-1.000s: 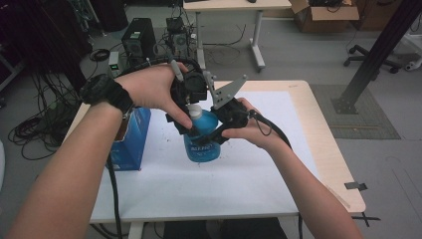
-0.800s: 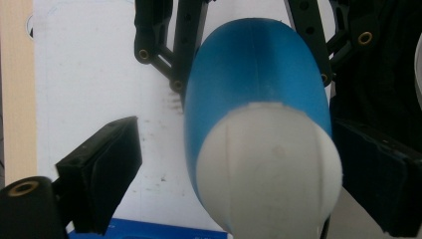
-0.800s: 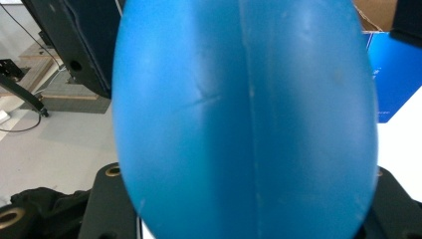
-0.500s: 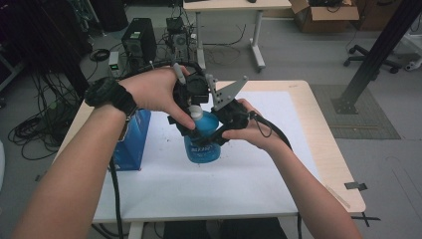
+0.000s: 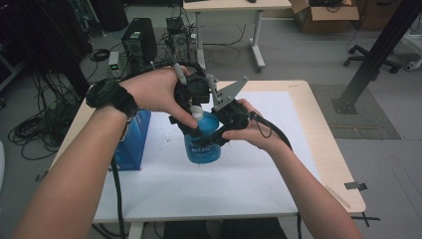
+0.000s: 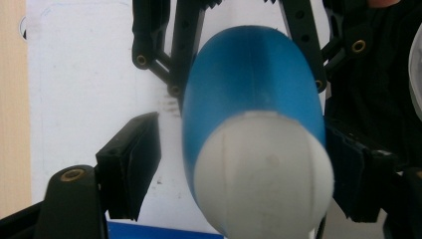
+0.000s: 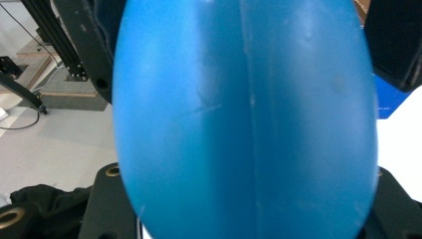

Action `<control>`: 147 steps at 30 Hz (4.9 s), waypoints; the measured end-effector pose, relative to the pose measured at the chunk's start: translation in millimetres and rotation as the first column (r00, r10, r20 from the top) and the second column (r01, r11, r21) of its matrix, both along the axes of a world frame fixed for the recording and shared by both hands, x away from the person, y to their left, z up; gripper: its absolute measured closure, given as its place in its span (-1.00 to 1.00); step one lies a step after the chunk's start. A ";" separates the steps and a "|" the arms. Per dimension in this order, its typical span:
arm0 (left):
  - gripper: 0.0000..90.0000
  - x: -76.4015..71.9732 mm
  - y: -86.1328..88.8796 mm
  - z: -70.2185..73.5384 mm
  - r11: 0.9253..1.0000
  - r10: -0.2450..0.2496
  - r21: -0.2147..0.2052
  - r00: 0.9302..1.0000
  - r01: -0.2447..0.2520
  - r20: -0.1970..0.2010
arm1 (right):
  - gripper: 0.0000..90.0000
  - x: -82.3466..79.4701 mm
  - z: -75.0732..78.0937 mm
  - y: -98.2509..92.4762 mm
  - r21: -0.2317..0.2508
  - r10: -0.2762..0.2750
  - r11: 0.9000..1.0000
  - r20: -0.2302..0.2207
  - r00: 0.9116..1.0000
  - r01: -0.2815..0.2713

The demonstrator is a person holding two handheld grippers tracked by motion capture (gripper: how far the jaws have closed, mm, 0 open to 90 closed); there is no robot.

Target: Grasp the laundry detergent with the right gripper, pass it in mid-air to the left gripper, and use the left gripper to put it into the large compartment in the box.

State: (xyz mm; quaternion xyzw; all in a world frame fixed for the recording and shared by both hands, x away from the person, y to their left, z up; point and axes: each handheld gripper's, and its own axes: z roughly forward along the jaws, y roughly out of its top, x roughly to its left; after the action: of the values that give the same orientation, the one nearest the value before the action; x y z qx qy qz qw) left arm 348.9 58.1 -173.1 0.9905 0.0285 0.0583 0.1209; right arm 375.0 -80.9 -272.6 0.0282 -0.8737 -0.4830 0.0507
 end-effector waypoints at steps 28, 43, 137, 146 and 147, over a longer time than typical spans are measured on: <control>-0.16 -2.9 -4.1 -0.6 1.000 0.015 0.011 1.000 -0.015 -0.001 | -0.05 0.7 -0.5 0.3 -0.023 -0.016 1.000 -0.020 1.000 0.016; -0.15 6.7 -0.3 10.2 0.993 0.116 0.010 0.990 -0.115 -0.081 | -0.53 5.8 1.7 -2.6 -0.016 0.009 1.000 -0.068 0.998 -0.010; -0.15 82.1 207.2 -67.0 0.110 0.994 0.099 0.108 -0.989 -0.028 | -0.91 26.9 -7.5 -220.8 -0.526 -0.409 0.751 0.103 0.907 0.398; -0.15 82.4 204.6 -81.9 0.118 0.993 0.113 0.117 -0.987 -0.015 | -0.92 26.4 -10.1 -220.4 -0.537 -0.405 0.746 0.101 0.909 0.393; -0.15 82.3 204.9 -83.0 0.120 0.993 0.115 0.119 -0.986 -0.016 | -0.91 26.2 -10.4 -220.3 -0.538 -0.406 0.746 0.100 0.908 0.393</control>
State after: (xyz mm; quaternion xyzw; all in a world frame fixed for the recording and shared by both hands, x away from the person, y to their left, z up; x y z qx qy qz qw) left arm 431.2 263.1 -256.1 0.7281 0.6806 0.0809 0.0128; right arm 401.2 -301.2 -283.0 -0.1806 -0.9595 -0.2130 -0.0374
